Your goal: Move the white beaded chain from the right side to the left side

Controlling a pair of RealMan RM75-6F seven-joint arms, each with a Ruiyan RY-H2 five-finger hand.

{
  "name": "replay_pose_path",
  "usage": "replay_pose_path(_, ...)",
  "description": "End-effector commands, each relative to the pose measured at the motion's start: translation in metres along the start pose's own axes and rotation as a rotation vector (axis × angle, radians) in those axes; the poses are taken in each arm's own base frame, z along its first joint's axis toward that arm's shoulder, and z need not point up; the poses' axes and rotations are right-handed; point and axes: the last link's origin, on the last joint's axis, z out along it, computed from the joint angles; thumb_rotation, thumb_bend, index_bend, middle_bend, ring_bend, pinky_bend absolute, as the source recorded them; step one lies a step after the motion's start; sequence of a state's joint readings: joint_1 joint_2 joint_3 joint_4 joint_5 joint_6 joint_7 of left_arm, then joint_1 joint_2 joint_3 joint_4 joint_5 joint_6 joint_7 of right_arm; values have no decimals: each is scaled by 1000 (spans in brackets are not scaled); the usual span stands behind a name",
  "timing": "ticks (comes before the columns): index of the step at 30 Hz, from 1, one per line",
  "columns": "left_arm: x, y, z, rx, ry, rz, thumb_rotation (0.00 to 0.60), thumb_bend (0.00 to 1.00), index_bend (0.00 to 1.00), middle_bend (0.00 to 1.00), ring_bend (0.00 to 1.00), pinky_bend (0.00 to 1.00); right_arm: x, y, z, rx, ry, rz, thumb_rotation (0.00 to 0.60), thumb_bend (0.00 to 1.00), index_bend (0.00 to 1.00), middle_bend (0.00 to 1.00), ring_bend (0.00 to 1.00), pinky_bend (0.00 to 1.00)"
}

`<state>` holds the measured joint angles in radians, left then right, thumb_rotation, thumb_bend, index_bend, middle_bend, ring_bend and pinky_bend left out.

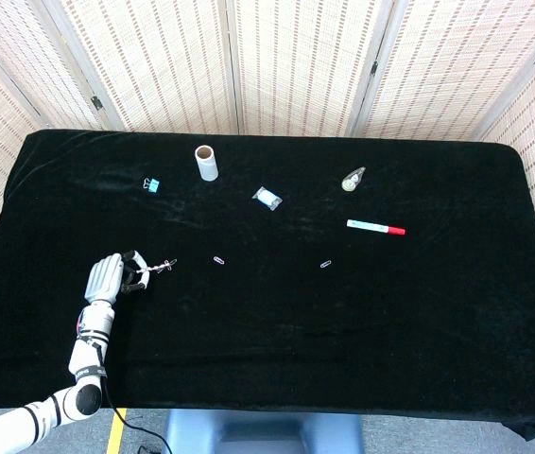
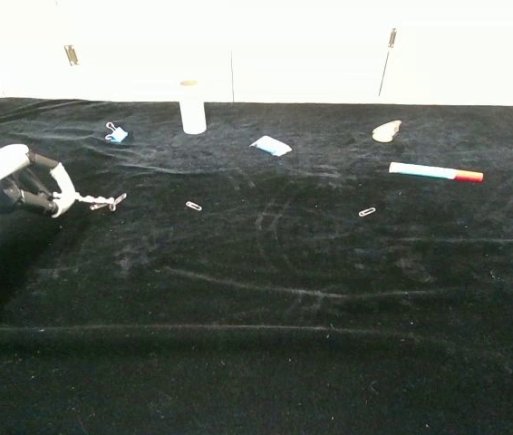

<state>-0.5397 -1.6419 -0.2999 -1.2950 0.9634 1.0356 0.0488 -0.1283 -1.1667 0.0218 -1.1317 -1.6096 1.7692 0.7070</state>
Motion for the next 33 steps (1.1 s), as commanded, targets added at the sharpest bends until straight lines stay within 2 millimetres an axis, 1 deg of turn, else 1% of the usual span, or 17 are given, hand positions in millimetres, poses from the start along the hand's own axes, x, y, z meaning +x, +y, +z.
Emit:
replay_pose_path(1,10,12,-22,-67,24,-17,600,702,799,1000,1000,1000,0,0,0,2,-3,1,600,341,58,0,0,0)
replay_pose_path(3,12,16,-38,-99,20,-25,600,702,799,1000,1000,1000,0,0,0,6,-6,2,600,341,58,0,0,0)
replay_pose_path(6,9,16,-62,-133,14,-24,600,702,799,999,1000,1000,1,-1,-2,16,-8,4,600,341,58,0,0,0)
replay_pose_path(8,6,10,-79,-142,10,-24,600,702,800,999,1000,1000,2,-2,-3,25,-3,5,600,341,58,0,0,0)
replay_pose_path(9,1,5,-90,-142,3,-29,600,702,800,1000,1000,1000,3,-3,-5,31,0,4,600,341,58,0,0,0)
replay_pose_path(12,-4,0,-101,-142,-4,-35,600,702,800,1000,1000,1000,3,-4,-6,37,4,3,600,341,58,0,0,0)
replay_pose_path(13,-8,-4,-108,-139,-10,-40,600,702,800,1000,1000,1000,3,-5,-7,41,5,3,600,341,58,0,0,0)
replay_pose_path(14,-19,-9,-120,-134,-34,-48,600,702,800,1000,1000,1000,0,-7,-8,59,-11,3,600,341,58,0,0,0)
replay_pose_path(18,-31,-9,-125,-154,-42,-48,600,703,800,1000,1000,1000,-3,-12,-10,86,-33,1,600,341,58,0,0,0)
replay_pose_path(23,-39,1,-124,-189,-53,-41,600,703,800,1000,1000,1000,-2,-15,-11,97,-28,1,600,341,58,0,0,0)
replay_pose_path(27,-42,6,-121,-200,-53,-33,600,703,799,1000,1000,1000,-2,-14,-11,96,-30,3,600,341,58,0,0,0)
replay_pose_path(31,-39,6,-118,-191,-45,-32,600,702,794,1000,1000,1000,-1,-13,-11,90,-25,4,600,341,58,0,0,0)
replay_pose_path(33,-38,5,-116,-187,-46,-30,600,699,743,999,1000,1000,-1,-12,-11,88,-26,4,600,341,58,0,0,0)
